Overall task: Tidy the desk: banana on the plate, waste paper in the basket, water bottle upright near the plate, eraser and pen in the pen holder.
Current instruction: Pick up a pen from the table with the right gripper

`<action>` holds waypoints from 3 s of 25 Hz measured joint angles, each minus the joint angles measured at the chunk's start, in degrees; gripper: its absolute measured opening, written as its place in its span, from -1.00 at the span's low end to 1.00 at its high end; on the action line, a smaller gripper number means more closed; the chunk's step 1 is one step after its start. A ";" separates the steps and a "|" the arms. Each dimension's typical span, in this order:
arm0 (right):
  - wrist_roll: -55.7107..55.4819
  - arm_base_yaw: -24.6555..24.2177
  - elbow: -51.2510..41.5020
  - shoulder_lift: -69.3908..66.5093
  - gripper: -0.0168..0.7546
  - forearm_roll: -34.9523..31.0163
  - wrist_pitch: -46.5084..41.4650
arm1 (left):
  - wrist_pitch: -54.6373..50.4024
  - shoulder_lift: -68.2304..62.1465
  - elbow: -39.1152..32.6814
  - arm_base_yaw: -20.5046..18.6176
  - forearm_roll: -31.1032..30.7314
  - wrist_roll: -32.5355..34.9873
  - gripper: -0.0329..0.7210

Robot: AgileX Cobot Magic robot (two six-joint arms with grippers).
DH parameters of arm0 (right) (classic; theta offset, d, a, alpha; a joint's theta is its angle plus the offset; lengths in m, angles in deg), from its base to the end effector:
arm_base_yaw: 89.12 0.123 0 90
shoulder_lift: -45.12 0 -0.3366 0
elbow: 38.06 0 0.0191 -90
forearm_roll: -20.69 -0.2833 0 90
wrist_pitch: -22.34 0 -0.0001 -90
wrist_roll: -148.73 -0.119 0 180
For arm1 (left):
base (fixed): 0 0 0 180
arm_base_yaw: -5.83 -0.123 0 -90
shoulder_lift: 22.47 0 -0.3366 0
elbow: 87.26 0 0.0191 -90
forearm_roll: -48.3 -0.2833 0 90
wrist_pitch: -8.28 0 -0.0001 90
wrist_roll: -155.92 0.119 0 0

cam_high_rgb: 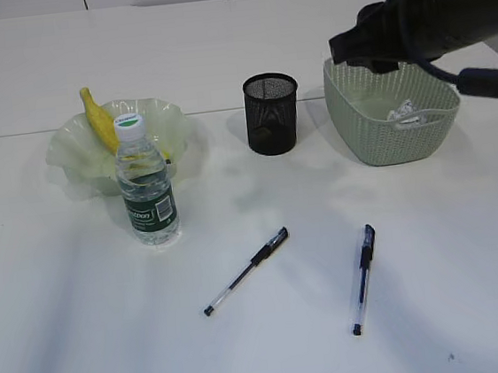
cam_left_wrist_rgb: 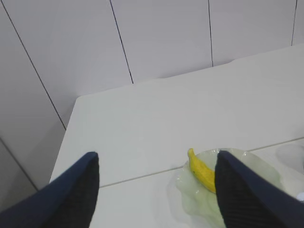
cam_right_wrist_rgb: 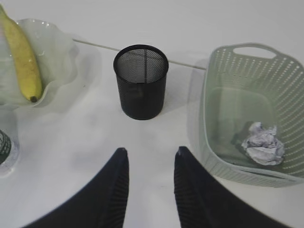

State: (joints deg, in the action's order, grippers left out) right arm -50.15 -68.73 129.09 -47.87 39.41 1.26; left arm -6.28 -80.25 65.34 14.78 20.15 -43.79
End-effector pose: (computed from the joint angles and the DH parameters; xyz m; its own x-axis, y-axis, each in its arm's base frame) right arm 0.3713 0.1233 0.3308 -0.5554 -0.1818 -0.8114 -0.2456 0.9681 -0.0488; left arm 0.2177 -0.0200 0.4339 -0.1325 0.1550 -0.9790 0.0567 0.9873 0.1486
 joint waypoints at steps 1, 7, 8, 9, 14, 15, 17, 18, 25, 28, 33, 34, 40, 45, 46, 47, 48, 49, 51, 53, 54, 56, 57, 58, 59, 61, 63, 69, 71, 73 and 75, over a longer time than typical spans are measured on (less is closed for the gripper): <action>-0.12 -0.01 -1.04 0.00 -0.32 0.00 1.43 | 0.00 0.00 0.00 0.00 0.00 0.00 0.51; -0.35 -0.01 -6.71 0.00 -0.32 1.46 6.03 | 0.00 0.00 0.00 0.00 0.00 0.00 0.51; -0.33 -0.01 -7.59 0.00 -0.32 1.58 7.09 | 0.00 0.00 0.00 0.00 0.00 0.00 0.51; -0.33 -0.01 -8.41 0.00 -0.32 1.68 8.23 | 0.00 0.10 0.00 0.00 0.00 0.00 0.51; -0.45 -0.01 -11.82 0.13 -0.32 2.02 12.27 | 0.00 0.10 0.00 0.00 0.00 0.00 0.51; -0.54 -0.01 -12.58 0.13 -0.32 2.02 12.85 | 0.00 0.10 0.00 0.00 0.00 0.00 0.51; -0.81 -0.01 -14.00 0.13 -0.32 2.05 13.70 | 0.00 0.10 0.00 0.00 0.00 0.00 0.51; -1.07 -0.01 -14.77 0.13 -0.32 2.05 14.27 | 0.00 0.10 0.00 0.00 0.00 0.00 0.51; -2.05 -0.01 -19.67 0.13 -0.32 2.15 18.26 | -0.04 0.10 0.00 0.00 0.00 0.00 0.51; -2.05 -0.01 -21.47 0.25 -0.32 3.64 21.08 | -0.04 0.10 0.00 0.00 0.00 0.00 0.51; -2.05 -0.01 -23.04 0.25 -0.32 5.86 23.73 | -0.04 0.10 0.00 0.00 0.00 0.00 0.51; -1.94 -0.01 -23.04 0.25 -0.33 6.07 23.88 | -0.04 0.10 0.00 0.00 0.00 0.00 0.51; -2.06 -0.01 -23.04 0.25 -0.33 3.43 23.01 | -0.04 0.10 0.00 0.00 0.00 0.00 0.51; -2.66 -0.01 -23.04 0.15 -0.33 -3.68 17.95 | -0.13 0.10 0.00 0.00 0.00 0.00 0.51; -2.66 -0.01 -23.04 0.15 -0.33 -5.08 17.16 | -0.13 0.10 0.00 0.00 0.00 0.00 0.51; -2.66 -0.01 -23.04 0.15 -0.33 -6.83 16.13 | -0.13 0.10 0.00 0.00 0.00 0.00 0.51; -2.66 -0.01 -23.04 0.15 -0.33 -8.66 15.29 | -0.13 0.10 0.00 0.00 0.00 0.00 0.51; -2.66 -0.01 -23.04 0.15 -0.33 -10.53 14.10 | -0.13 0.10 0.00 0.00 0.00 0.00 0.51; -2.66 -0.01 -23.04 0.15 -0.33 -13.29 12.08 | -0.13 0.10 0.00 0.00 0.00 0.00 0.51; -2.66 -0.01 -23.04 0.15 -0.33 -14.79 9.99 | -0.13 0.10 0.00 0.00 0.00 0.00 0.51; -2.66 -0.01 -23.04 0.15 -0.33 -15.70 9.22 | -0.13 0.10 0.00 0.00 0.00 0.00 0.51; -2.66 -0.01 -23.04 0.15 -0.33 -17.67 7.57 | -0.13 0.10 0.00 0.00 0.00 0.00 0.51; -2.66 -0.01 -23.04 0.15 -0.33 -18.72 6.80 | -0.13 0.10 0.00 0.00 0.00 0.00 0.51; -2.77 -0.01 -23.04 0.15 -0.33 -19.81 6.10 | -0.13 0.10 0.00 0.00 0.00 0.00 0.51; -2.76 -0.01 -22.88 0.15 -0.33 -20.52 5.26 | -0.13 0.10 0.00 0.00 0.00 0.00 0.51; -2.76 -0.01 -22.20 0.15 -0.33 -21.79 3.77 | -0.13 0.10 0.00 0.00 0.10 0.00 0.51; -2.76 -0.01 -21.09 0.15 -0.33 -22.33 2.91 | -0.13 0.10 0.00 0.00 0.66 0.00 0.51; -5.73 -0.01 -18.32 -0.20 -0.33 -22.78 2.17 | -0.27 0.10 0.00 0.00 1.53 0.00 0.51; -6.82 -0.01 -17.26 -1.53 -0.33 -22.78 0.97 | -0.27 0.10 0.00 0.00 1.61 0.00 0.51; -7.80 -0.01 -15.86 -3.20 -0.33 -22.78 -1.21 | -0.27 0.10 0.00 0.00 1.61 0.00 0.51; -8.80 -0.01 -14.71 -4.82 -0.33 -22.78 -2.51 | -0.27 0.10 0.00 0.00 1.61 0.00 0.51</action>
State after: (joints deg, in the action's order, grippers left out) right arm -58.96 -68.75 114.38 -52.69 16.63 -1.25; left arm -6.54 -80.15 65.34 14.78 21.76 -43.79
